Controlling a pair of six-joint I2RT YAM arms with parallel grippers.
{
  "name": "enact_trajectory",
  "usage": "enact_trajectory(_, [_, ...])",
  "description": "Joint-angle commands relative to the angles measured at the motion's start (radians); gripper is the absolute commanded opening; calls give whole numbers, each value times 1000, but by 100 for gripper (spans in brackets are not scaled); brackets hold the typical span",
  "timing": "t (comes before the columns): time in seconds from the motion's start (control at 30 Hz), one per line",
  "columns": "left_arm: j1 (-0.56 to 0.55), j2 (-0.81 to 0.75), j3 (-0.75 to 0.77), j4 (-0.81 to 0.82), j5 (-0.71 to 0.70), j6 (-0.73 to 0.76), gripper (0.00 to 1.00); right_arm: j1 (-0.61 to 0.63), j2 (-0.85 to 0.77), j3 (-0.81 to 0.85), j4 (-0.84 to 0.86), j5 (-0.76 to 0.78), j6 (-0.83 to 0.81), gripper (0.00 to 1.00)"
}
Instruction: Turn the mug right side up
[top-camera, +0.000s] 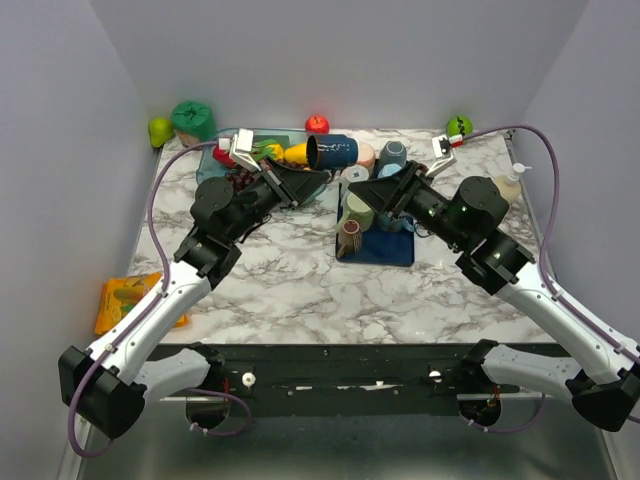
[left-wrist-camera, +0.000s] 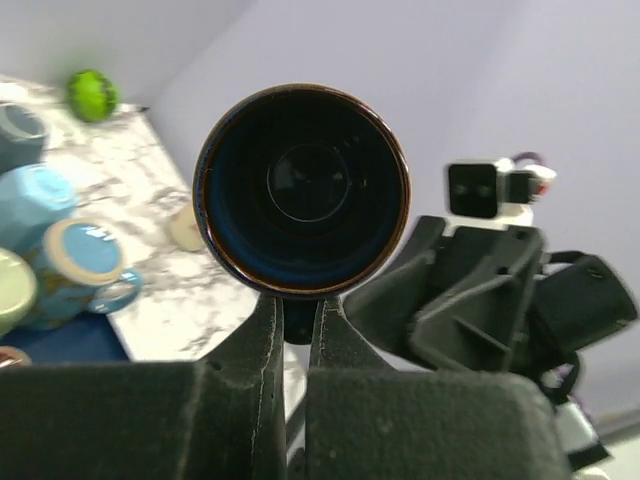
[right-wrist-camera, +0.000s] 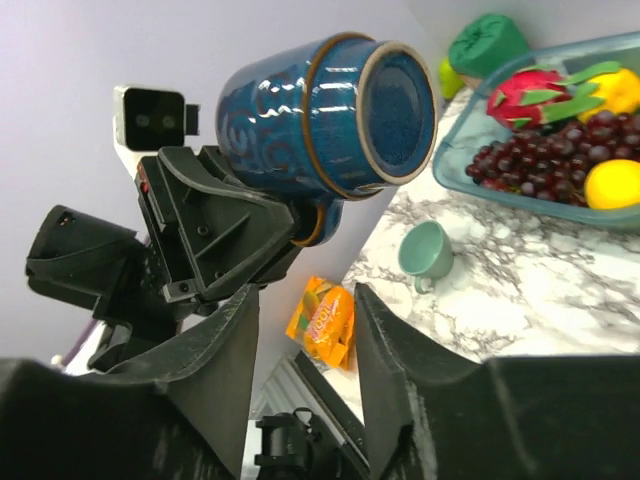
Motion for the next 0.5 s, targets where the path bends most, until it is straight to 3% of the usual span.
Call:
enact_trajectory(0.0, [1, -55, 30, -228, -148, 135, 0, 6, -34, -16, -130, 138, 4, 53])
enact_trajectory(0.23, [1, -51, 78, -671, -518, 353, 0, 6, -19, 13, -332, 258, -1, 62])
enact_trajectory(0.3, [1, -29, 78, -741, -640, 418, 0, 6, -4, 16, -384, 284, -15, 70])
enact_trajectory(0.47, [3, 32, 52, -851, -774, 494, 0, 6, 27, 4, -438, 322, -59, 88])
